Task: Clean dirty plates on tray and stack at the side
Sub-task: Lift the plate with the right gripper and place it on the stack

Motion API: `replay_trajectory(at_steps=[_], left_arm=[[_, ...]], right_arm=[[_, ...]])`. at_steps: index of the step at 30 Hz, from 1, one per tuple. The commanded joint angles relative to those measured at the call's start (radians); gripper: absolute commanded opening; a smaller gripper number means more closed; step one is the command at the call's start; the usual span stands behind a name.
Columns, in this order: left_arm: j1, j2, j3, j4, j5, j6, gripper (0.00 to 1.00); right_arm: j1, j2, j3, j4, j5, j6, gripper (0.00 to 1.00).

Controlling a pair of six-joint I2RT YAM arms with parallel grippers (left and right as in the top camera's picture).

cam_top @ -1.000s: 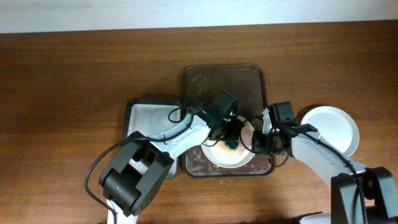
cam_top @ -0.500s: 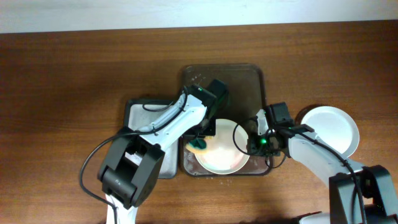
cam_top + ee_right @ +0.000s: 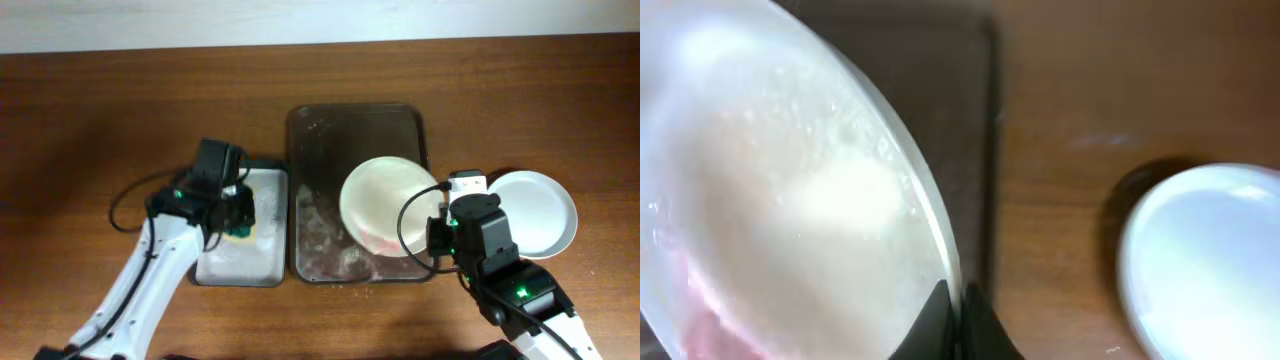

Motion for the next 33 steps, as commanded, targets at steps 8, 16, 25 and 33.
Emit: replay_trajectory(at_steps=[8,16,25,33], left_arm=[[0.014,-0.173,-0.021,0.024,0.150,0.030,0.77],[0.014,-0.370,-0.017,-0.079,0.152,0.030,1.00],[0.014,-0.368,-0.018,-0.080,0.152,0.030,1.00],[0.014,-0.369,-0.018,-0.080,0.152,0.030,1.00]], right_arm=[[0.386,0.011,0.198,-0.110,0.491,-0.163,0.04],[0.764,0.016,0.207,-0.086,1.073,-0.278,0.04],[0.833,0.073,0.207,0.092,1.252,-0.507,0.04],[0.832,0.073,0.206,0.102,1.205,-0.467,0.04]])
